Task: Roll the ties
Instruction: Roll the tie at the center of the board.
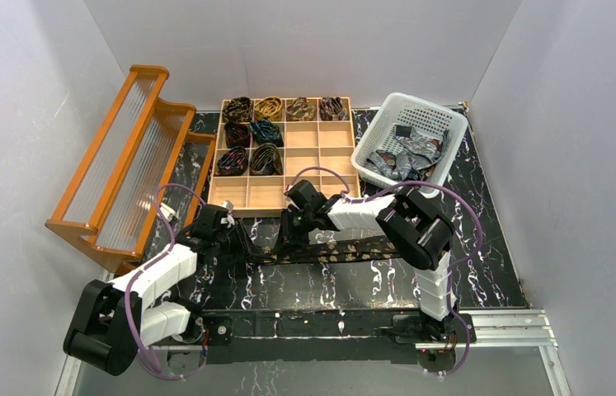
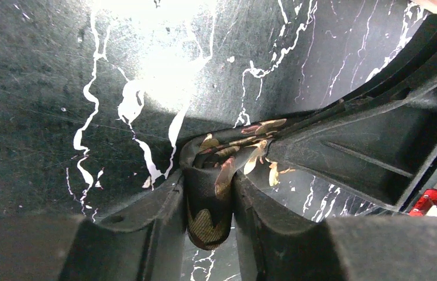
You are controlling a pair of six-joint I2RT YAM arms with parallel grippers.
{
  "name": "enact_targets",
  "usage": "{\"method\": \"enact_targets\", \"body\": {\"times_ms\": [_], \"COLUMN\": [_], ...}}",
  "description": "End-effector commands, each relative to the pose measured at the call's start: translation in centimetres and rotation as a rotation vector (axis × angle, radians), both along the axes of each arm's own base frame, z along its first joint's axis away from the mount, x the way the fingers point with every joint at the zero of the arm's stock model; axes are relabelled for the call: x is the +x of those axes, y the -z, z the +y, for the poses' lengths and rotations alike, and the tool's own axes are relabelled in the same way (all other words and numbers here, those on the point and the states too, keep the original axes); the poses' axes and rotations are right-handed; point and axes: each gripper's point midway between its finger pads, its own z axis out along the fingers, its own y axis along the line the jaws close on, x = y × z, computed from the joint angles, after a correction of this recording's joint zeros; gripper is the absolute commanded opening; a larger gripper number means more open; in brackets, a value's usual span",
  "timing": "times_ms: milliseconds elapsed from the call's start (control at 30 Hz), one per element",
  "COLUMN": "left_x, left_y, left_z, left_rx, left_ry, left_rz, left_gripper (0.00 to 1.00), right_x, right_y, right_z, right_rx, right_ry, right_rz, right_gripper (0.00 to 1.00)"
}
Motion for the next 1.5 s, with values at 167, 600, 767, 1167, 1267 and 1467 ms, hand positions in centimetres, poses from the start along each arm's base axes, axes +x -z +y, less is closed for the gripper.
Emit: {"method": "enact_targets", "body": {"times_ms": [167,600,767,1167,1267,1467], "left_x": [0.0,-1.1,-1.2,-0.3,-0.2,0.5], "left_y": [-0.9,-0.8,-0.8,-0.9,-0.9,-1.2], "left_z": [0.9,0.1,-1.1,-0.8,-0.6,-0.4], "left_rx": [0.031,-0.069,-0.165,-0.166,-0.154,-0.139], "left_ry": [-0.053,-0.07,-0.049,-0.074,-0.073,-0.094], "left_rz": [-0.017,-0.027,-0.036,-0.074,-0.075,-0.094], "left_gripper": [0.57,0.62,0.55,0.33,0.46,0.52], "right_x": [-0.8,-1.2,-1.3,-1.4,-1.5,-1.6], "right_y": [3.7,4.5,4.6,4.3,4.2,4.2], "right_z": [-2.9,-3.3,-3.3,-2.8,-2.7,-2.6], "right_rx": [-0.162,-0.158,-0.158,-0.137,-0.133,-0.129], "right_ry": [0.019,-0.001,-0.002,-0.018,-0.023,-0.028], "right_rz": [0.01,0.007,0.013,0.02,0.023,0.031], "right_gripper": [0.15,0.15,0.16,0.16,0.16,0.16]}}
